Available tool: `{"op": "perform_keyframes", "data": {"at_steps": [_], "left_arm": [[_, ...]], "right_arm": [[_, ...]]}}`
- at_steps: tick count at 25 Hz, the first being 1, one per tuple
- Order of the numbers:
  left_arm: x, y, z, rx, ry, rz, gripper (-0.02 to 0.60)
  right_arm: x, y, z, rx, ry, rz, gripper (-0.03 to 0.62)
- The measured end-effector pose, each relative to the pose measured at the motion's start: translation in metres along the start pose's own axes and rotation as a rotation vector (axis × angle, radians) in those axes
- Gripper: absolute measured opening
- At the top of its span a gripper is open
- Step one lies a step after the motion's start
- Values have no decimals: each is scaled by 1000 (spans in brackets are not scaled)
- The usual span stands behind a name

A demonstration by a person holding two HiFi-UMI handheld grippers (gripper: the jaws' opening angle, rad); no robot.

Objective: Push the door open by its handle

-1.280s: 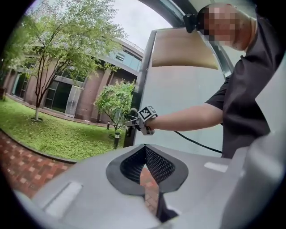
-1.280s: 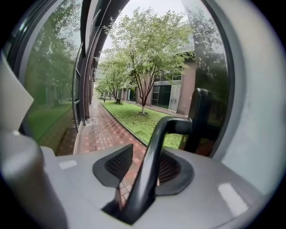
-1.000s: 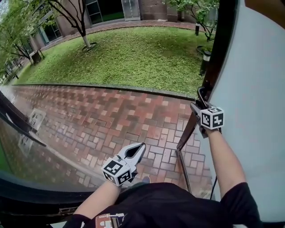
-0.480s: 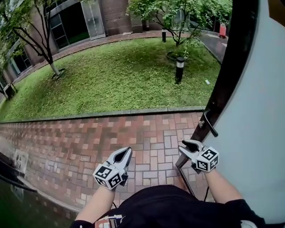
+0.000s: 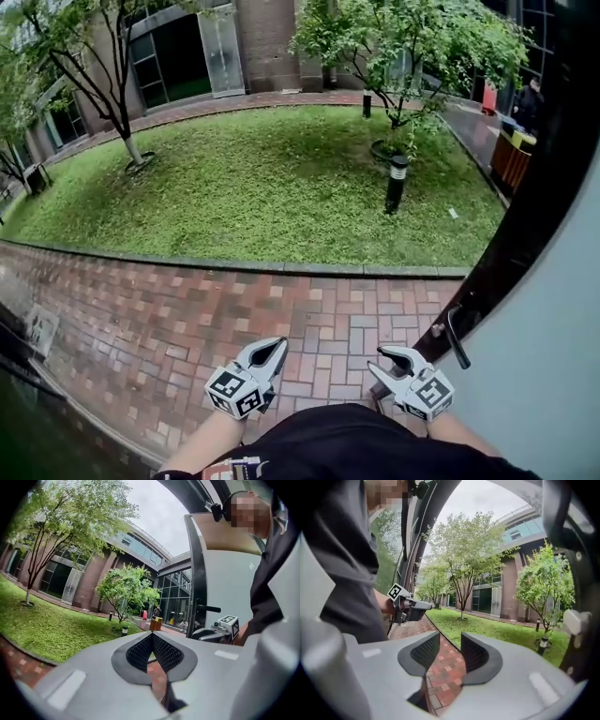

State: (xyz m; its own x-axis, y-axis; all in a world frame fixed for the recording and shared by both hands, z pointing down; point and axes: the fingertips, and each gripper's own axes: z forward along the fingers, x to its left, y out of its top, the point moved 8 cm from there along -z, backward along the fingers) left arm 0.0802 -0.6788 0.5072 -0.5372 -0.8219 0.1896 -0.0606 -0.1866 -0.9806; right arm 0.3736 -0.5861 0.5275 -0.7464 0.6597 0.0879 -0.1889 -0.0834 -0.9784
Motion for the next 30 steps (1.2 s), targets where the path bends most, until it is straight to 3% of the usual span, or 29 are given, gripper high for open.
{"op": "perform_keyframes", "data": {"at_steps": [6,10,23,30], "left_arm": [[8,-13,2,-9,45,-4,0],[32,-5,-1,0,42,0,0],[71,-16,-40,34,-35,12,0],[-8,-15,-46,-4,-5,52,0]], "right_arm": [[-23,-17,18,-24,27,75,141],[-33,-4,38,-49,6,90,141],[19,4,75,-10,-23,63,141],[41,3,30,-26,63,6,141]]}}
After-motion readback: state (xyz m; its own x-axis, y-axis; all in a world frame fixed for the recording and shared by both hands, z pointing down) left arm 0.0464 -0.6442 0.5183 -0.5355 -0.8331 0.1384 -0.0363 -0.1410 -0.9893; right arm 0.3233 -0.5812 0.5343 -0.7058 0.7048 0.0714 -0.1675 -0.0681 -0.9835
